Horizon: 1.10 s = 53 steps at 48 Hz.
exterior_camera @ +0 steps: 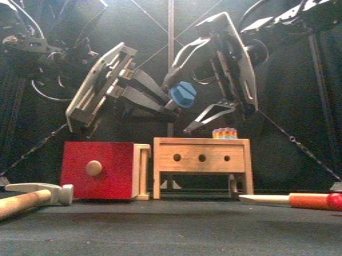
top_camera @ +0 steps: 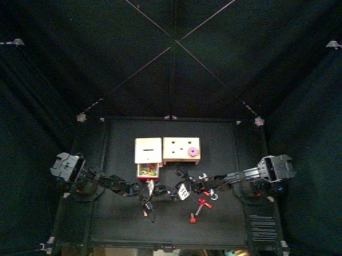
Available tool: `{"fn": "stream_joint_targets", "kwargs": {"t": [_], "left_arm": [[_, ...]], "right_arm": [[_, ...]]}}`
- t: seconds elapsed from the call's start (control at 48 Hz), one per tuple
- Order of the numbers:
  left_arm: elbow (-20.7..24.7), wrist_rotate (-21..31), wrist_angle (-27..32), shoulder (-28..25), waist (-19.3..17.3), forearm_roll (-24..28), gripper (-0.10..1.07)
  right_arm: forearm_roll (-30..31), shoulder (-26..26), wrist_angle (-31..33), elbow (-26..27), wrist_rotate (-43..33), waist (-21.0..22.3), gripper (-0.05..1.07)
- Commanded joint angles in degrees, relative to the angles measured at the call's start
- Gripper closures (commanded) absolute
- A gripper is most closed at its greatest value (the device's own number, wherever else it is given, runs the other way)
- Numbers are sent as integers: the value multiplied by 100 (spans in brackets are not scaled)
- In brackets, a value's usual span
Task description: Drop blue screw into drawer
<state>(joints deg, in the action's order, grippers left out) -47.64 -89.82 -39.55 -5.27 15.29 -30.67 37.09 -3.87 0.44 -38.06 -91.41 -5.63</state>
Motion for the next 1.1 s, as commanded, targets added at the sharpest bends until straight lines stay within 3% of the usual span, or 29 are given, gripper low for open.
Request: {"fn": "stream_joint_targets", "kwargs": {"t": [0.0,0.146,0.312,0.5,0.729,0.938,1.083], "left_arm": [[18,44,-88,105,0,-202,56],[-141,62,-369,299,18,-729,56],[-615,70,-853,844,97,-1441,56],[-1107,44,-861,1406,105,-2083,56],[-1600,44,-861,1731,97,-2689,56],[-1723,9,-712,1775,62,-2769,53],[-1705,18,-413,1758,-18,-2777,43]], "right_arm": [[18,-343,0,-9,9,0,1],[141,-624,0,-185,0,-9,1],[193,-835,18,-439,-18,-18,1],[202,-853,123,-536,-18,18,1],[176,-809,202,-571,-35,-9,1],[167,-800,211,-589,-35,-18,1],[167,-800,202,-589,-44,-26,1]]}}
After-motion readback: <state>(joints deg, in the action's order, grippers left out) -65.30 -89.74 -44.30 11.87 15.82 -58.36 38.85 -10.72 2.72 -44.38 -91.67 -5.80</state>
